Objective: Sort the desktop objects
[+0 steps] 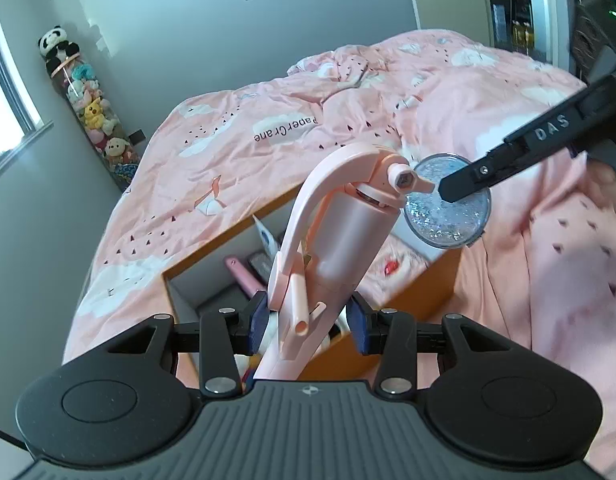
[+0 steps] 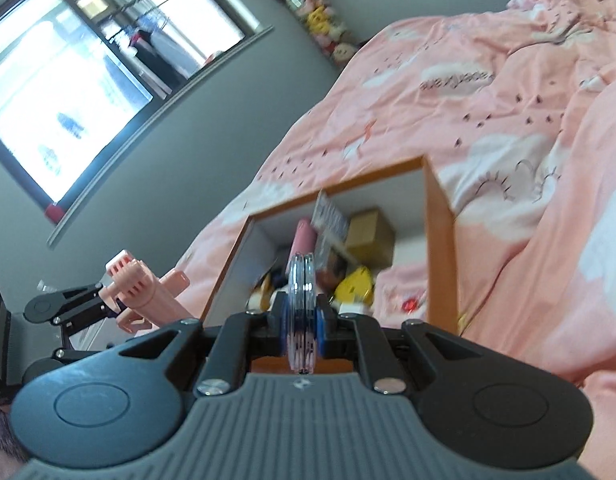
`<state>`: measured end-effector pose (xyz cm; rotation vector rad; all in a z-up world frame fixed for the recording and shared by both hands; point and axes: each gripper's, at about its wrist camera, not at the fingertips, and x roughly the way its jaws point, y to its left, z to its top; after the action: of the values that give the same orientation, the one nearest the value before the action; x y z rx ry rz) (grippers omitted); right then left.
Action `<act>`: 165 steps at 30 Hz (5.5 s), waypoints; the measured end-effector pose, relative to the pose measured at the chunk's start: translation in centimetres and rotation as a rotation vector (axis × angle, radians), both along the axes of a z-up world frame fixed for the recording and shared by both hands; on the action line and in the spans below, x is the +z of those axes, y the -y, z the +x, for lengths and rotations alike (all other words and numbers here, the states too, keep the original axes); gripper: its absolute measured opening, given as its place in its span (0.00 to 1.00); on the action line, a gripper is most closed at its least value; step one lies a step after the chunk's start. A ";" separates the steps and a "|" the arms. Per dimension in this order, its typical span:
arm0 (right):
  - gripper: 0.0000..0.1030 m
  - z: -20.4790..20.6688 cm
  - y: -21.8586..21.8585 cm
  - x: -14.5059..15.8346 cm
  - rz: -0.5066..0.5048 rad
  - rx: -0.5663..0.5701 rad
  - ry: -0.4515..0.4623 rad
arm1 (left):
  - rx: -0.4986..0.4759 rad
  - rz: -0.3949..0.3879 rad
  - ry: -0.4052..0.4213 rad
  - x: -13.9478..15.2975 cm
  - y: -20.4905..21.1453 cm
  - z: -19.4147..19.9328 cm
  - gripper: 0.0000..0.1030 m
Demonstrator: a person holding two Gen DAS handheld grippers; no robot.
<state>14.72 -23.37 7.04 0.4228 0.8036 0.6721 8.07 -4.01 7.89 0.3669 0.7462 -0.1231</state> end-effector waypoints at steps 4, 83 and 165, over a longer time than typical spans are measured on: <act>0.14 1.5 0.7 0.2 0.006 -0.053 0.012 | 0.016 -0.089 -0.012 -0.3 0.1 3.5 0.47; 0.14 9.8 -12.3 -2.9 -0.091 0.096 -0.056 | 0.533 -0.310 -0.078 -3.6 -14.5 8.9 0.37; 0.51 1.7 -11.3 1.0 -0.395 -0.084 0.264 | 0.459 -0.293 0.140 -1.3 -7.1 1.9 0.83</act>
<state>16.45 -12.05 8.03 0.0073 0.6429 0.4638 9.94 3.09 6.62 -0.0790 0.6458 0.2229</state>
